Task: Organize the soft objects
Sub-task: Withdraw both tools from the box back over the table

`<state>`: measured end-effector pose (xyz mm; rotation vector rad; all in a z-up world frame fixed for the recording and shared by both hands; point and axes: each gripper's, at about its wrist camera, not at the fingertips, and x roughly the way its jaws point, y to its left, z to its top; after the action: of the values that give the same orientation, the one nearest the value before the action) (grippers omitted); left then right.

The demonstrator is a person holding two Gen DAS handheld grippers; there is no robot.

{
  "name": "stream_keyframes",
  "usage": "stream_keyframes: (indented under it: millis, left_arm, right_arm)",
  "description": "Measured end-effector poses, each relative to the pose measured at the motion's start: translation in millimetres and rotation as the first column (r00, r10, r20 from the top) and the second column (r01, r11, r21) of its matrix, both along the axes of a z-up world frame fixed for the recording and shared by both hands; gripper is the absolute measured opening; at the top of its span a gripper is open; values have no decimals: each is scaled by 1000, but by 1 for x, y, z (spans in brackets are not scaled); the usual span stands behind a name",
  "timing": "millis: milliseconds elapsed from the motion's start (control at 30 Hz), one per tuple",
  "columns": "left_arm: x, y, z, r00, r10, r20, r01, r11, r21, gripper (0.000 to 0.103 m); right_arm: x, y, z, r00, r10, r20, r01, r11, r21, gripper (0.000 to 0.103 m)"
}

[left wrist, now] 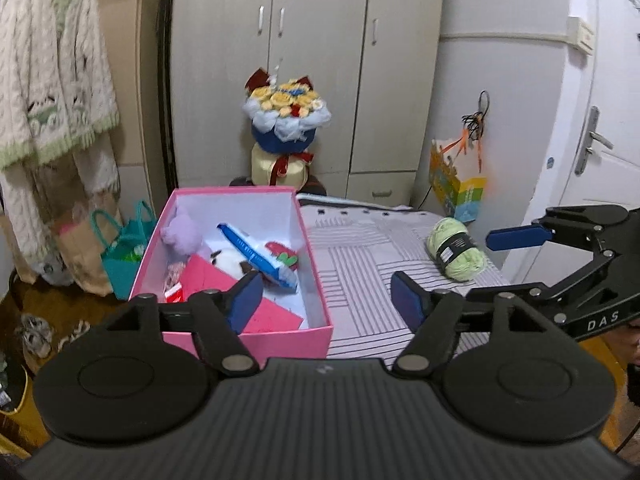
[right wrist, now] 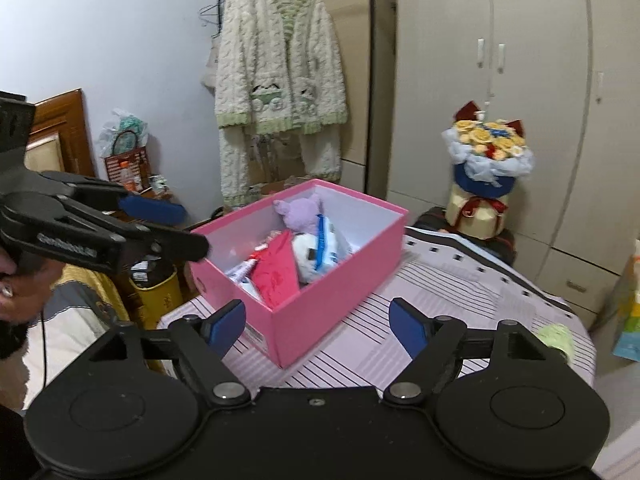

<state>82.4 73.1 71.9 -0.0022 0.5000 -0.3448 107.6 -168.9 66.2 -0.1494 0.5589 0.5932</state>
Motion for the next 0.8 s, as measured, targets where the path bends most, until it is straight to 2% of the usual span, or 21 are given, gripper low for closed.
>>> stream_keyframes:
  millis: [133,267,467,567,800]
  left_arm:
    - [-10,-14,4,999,-29,27,28,999,30,82]
    - [-13,-33,2,996,-89,30,88,996,32,85]
    - [-5,-66,-9,984,-176,-8,176,983,58,91]
    - [2,-81,-14,978,-206,-37,208,976,58,97]
    - [23,-111,-23,970,-236,-50,238,971,38,99]
  right_arm:
    - [-15,-21,1,999,-43,14,43,999,-2,87]
    - [-20,-42,-4,996,-93,13,93,996,3,97]
    - [-15,-71,-22,982,-185,-37,186,983,8,98]
    - [-17,-81,-28,977,-211,-31,211,977,-2,98]
    - [-10,-95,-45,974,-226,5,226,974,-10,98]
